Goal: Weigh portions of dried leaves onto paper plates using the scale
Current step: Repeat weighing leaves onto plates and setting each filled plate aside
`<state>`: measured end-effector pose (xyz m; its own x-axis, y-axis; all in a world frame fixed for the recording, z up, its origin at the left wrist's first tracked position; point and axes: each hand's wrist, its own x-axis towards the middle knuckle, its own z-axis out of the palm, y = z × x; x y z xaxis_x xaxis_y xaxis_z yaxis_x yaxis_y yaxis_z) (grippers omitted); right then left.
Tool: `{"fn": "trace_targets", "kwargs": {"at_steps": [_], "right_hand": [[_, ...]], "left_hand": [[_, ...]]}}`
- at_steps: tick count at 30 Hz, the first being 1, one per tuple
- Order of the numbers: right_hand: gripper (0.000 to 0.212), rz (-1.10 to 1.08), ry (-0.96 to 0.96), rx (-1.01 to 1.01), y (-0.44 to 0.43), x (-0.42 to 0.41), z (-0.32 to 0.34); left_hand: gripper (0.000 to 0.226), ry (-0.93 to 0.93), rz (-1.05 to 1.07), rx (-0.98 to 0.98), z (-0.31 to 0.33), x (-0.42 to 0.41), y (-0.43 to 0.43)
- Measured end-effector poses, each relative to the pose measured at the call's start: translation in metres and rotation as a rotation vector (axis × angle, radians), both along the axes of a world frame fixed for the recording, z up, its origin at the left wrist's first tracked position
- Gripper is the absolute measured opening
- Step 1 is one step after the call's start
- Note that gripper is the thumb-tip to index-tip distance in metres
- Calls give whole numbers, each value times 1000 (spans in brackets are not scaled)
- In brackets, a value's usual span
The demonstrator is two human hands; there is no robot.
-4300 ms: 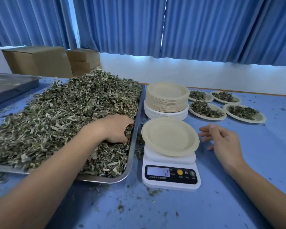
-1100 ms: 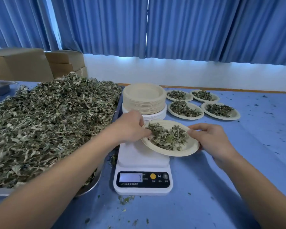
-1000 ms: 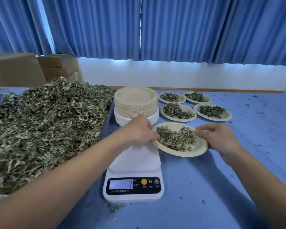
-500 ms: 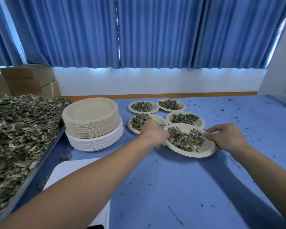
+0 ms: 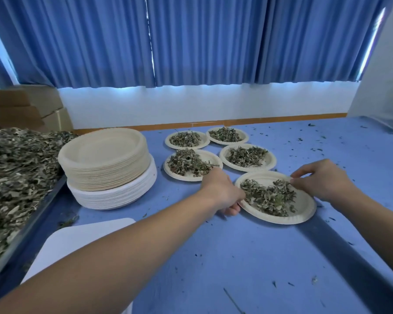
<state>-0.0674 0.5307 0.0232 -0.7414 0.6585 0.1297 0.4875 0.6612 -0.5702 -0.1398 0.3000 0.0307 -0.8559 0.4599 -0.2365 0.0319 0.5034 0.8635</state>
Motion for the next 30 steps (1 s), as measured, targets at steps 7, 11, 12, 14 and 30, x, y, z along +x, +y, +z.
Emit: {"fn": "trace_targets", "kwargs": {"at_steps": [7, 11, 12, 14, 30], "right_hand": [[7, -108, -29, 119, -19, 5, 8], [16, 56, 136, 315, -74, 9, 19], [15, 145, 171, 320, -94, 9, 22], [15, 339, 232, 323, -136, 6, 27], [35, 873, 128, 783, -320, -86, 85]], "left_hand": [[27, -64, 29, 120, 4, 10, -7], [7, 73, 37, 161, 17, 9, -44], [8, 135, 31, 179, 23, 9, -55], [10, 271, 3, 234, 35, 9, -80], [26, 1011, -160, -493, 64, -55, -295]]}}
